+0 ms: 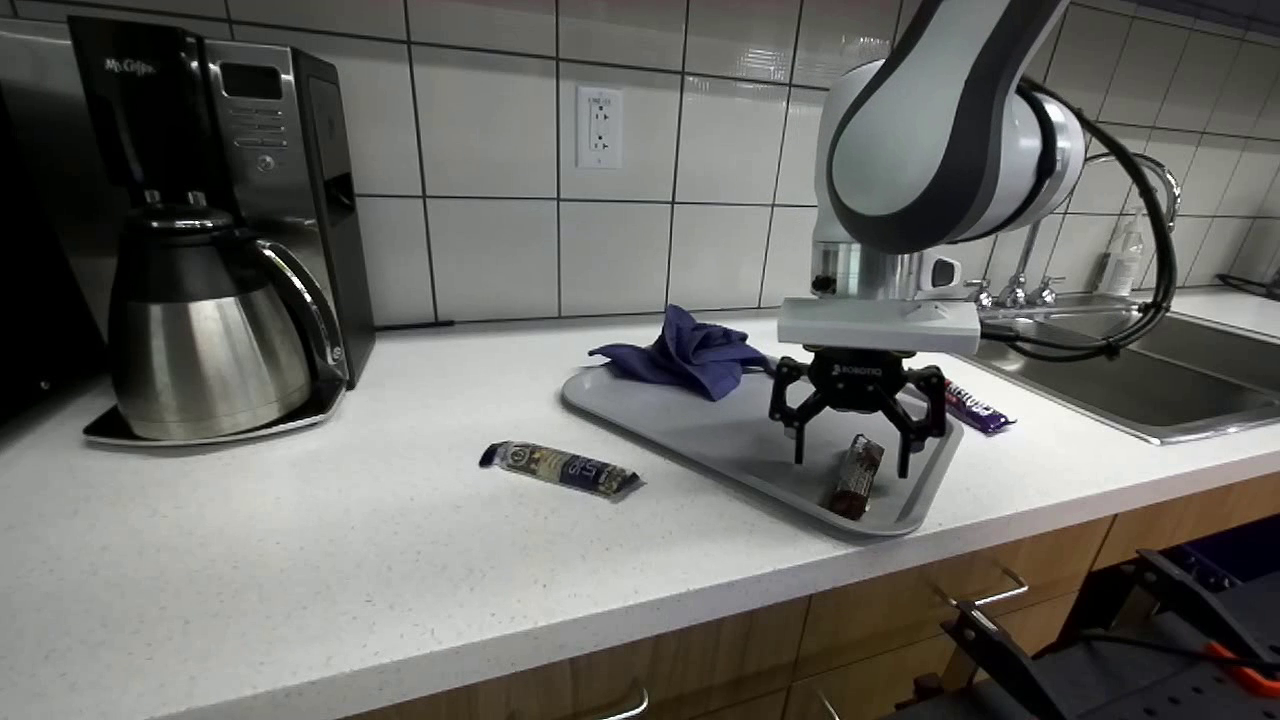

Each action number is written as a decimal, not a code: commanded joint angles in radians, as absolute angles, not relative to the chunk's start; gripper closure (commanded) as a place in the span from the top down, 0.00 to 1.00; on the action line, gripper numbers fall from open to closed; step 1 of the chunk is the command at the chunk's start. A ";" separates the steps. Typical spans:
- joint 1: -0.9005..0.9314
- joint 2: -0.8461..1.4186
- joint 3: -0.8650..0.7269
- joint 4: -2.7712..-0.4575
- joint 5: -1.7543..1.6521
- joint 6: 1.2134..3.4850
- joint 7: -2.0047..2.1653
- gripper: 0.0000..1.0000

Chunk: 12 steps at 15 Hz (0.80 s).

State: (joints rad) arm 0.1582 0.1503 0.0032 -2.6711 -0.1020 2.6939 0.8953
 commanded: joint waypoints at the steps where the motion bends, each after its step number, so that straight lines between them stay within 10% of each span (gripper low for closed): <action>1: 0.160 0.156 -0.008 -2.697 -0.109 2.762 0.922 1.00; 12: 0.170 0.168 -0.020 -2.702 -0.100 2.817 0.909 0.13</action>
